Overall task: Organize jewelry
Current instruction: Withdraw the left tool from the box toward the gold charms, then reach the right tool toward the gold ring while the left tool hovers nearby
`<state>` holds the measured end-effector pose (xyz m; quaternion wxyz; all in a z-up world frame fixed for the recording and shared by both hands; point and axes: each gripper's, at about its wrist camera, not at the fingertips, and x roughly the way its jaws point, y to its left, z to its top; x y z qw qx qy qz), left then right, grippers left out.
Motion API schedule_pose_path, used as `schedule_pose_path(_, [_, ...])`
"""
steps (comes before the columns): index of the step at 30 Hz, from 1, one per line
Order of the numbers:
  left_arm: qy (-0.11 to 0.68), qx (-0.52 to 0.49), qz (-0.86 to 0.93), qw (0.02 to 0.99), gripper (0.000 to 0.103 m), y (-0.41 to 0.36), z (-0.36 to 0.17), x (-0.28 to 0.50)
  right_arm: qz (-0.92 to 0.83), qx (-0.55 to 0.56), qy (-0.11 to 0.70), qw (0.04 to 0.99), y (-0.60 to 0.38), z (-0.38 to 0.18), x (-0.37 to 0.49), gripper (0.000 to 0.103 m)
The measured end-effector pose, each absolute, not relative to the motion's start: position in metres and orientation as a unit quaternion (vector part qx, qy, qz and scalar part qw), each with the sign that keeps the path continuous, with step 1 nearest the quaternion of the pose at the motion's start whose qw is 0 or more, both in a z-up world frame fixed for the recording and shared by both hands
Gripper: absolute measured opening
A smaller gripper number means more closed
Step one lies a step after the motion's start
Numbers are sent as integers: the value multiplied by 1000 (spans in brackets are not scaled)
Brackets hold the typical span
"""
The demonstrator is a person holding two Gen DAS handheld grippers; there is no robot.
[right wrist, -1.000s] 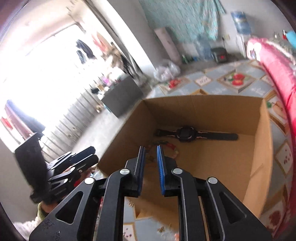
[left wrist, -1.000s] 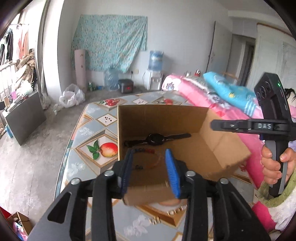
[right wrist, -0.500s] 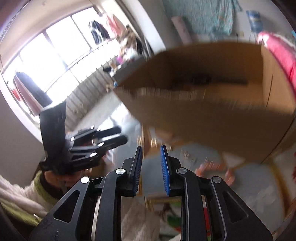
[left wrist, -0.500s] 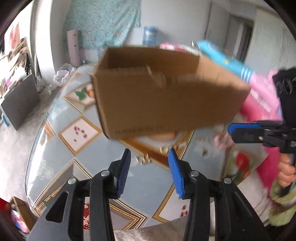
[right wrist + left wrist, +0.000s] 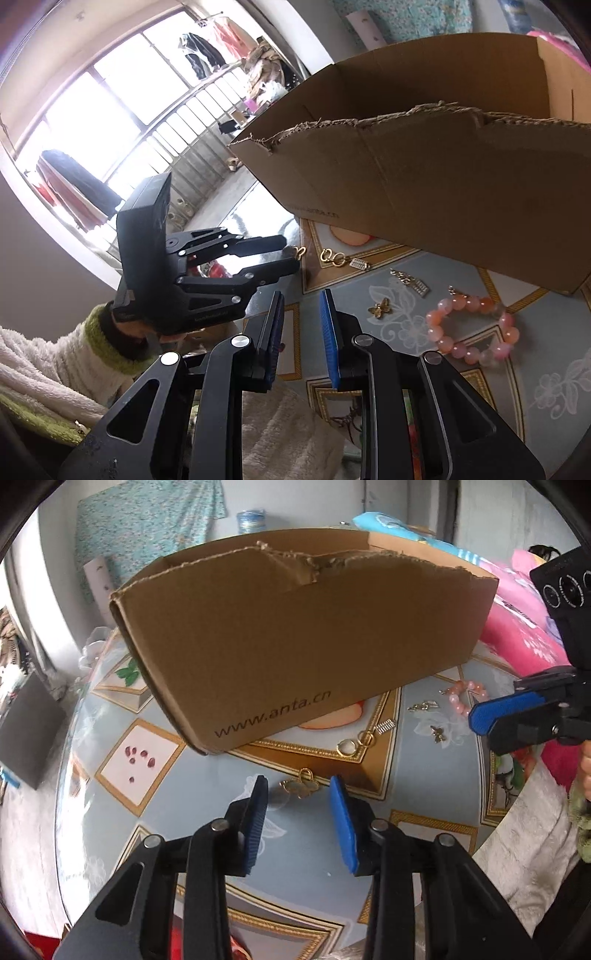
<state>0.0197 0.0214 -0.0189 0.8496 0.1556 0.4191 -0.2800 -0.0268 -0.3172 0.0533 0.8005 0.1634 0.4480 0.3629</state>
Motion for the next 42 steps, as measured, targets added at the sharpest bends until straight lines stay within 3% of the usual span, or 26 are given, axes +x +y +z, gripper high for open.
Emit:
schedule_pose_path(8, [421,177,-303,836,20,9,-16,25,366,172,452,795,-328,53,-35,21])
schedule_pose_path(42, [390,97,-269,876,19,40,7,13,350,172,438,810,-321,59,-40,22])
